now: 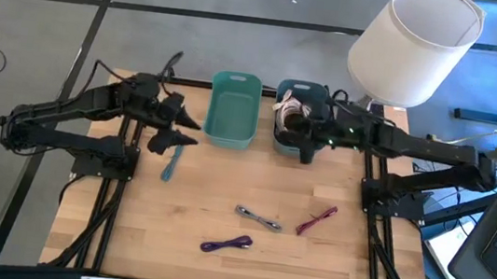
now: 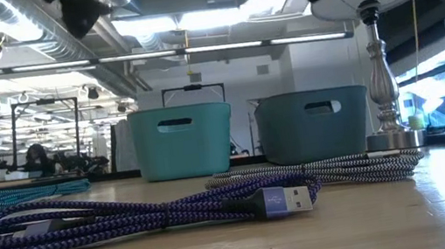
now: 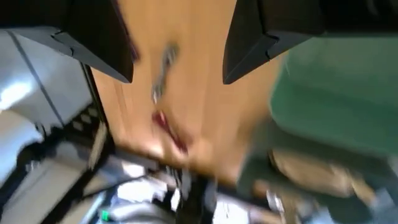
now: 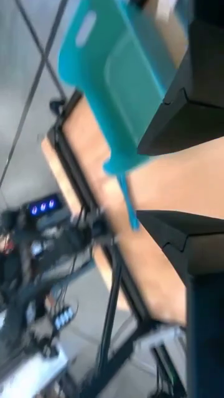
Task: Pick & Place USB Port
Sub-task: Put the blue USB cable into the green bin
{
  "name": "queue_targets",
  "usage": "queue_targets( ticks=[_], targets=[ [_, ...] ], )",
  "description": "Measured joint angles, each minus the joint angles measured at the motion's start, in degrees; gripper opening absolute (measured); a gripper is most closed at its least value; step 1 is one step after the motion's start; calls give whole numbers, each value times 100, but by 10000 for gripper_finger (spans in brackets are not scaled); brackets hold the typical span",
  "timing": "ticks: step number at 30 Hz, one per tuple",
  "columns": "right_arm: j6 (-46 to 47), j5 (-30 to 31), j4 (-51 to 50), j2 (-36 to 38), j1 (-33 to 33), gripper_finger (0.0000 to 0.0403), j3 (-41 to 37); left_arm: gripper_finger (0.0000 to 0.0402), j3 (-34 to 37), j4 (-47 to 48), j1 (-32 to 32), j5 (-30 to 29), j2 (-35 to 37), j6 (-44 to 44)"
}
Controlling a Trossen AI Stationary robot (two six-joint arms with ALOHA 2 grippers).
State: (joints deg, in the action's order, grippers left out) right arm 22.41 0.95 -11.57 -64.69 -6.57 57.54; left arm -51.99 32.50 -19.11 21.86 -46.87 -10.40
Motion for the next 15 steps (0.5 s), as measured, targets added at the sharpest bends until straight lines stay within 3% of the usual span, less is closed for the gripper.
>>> queue_targets(
  ticks=[8, 15],
  targets=[
    [577, 970, -20, 283, 1219, 158, 0, 242, -2, 2057, 73, 146, 24, -244],
    [826, 2001, 144, 297, 1951, 158, 1, 242, 6, 3660, 431, -925, 23, -756]
  ],
)
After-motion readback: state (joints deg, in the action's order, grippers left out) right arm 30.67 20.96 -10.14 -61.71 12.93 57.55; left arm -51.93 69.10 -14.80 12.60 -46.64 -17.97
